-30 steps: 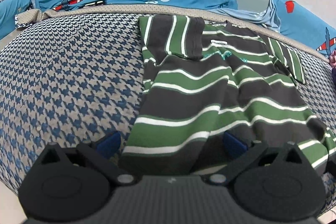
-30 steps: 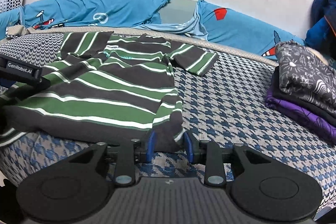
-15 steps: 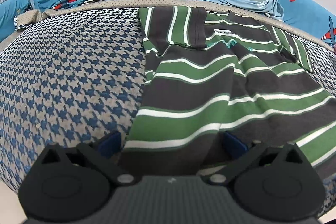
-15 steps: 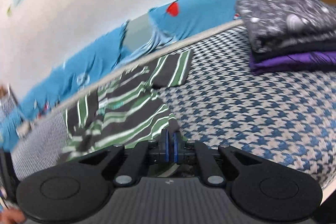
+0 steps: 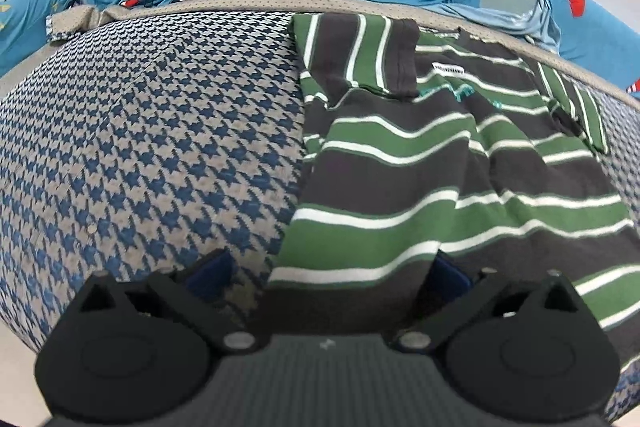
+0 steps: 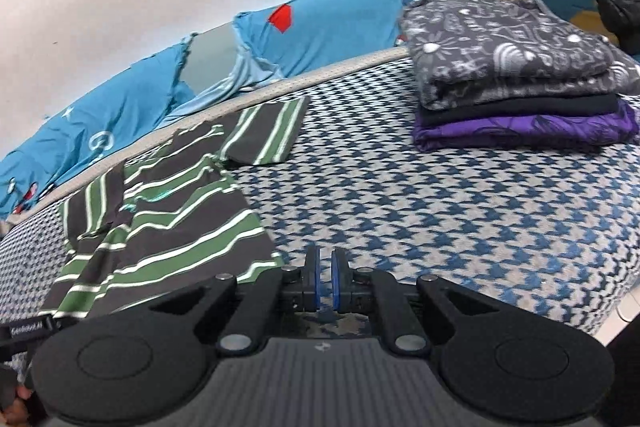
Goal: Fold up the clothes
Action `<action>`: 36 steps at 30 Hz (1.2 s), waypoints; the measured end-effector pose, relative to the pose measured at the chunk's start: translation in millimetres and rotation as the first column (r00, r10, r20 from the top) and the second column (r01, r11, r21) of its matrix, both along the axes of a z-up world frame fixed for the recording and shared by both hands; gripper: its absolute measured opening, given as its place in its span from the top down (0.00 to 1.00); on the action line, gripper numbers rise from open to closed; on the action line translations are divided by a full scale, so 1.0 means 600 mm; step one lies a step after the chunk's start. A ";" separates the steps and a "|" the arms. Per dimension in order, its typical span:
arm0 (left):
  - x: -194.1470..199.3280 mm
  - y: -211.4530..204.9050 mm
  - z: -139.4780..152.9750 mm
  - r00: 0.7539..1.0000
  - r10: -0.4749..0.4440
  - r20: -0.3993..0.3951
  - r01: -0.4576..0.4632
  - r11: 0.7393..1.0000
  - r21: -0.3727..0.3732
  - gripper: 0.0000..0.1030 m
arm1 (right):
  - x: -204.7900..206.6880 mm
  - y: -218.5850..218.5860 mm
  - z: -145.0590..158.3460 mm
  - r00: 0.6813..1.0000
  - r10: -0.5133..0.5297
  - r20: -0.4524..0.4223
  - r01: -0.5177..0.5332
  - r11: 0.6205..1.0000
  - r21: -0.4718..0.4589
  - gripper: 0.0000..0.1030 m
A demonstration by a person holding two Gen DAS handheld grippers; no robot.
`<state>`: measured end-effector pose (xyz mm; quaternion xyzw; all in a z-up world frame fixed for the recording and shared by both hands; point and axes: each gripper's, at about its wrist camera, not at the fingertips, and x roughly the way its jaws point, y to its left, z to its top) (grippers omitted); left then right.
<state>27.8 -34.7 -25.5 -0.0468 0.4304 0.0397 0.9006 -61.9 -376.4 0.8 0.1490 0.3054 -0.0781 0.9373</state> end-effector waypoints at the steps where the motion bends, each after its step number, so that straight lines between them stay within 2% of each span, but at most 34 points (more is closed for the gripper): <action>1: 0.000 0.002 0.002 1.000 0.005 0.003 -0.005 1.000 -0.005 0.00 | 0.002 0.003 -0.002 1.000 0.011 -0.001 -0.011 1.000 -0.001 0.93; 10: 0.000 0.009 0.011 0.999 0.029 0.030 -0.029 0.999 -0.016 0.00 | 0.014 0.041 -0.009 0.995 0.096 -0.029 -0.096 0.995 -0.007 0.92; 15: 0.004 0.015 0.018 0.998 0.048 0.046 -0.046 0.998 -0.033 0.00 | 0.029 0.062 -0.007 0.987 0.156 -0.038 -0.157 0.988 -0.006 0.87; 23: 0.037 0.031 0.022 0.994 0.096 0.049 -0.093 0.994 -0.048 0.00 | 0.098 0.078 -0.010 0.968 0.241 -0.071 -0.238 0.970 0.039 0.86; 29: 0.066 0.043 0.026 0.996 0.080 0.047 -0.077 0.995 -0.065 0.00 | 0.147 0.094 -0.005 0.950 0.304 -0.067 -0.304 0.952 0.011 0.81; 36: 0.112 0.050 0.028 0.997 0.071 0.028 -0.067 0.991 -0.117 0.00 | 0.206 0.113 -0.002 0.931 0.359 -0.059 -0.362 0.932 -0.032 0.80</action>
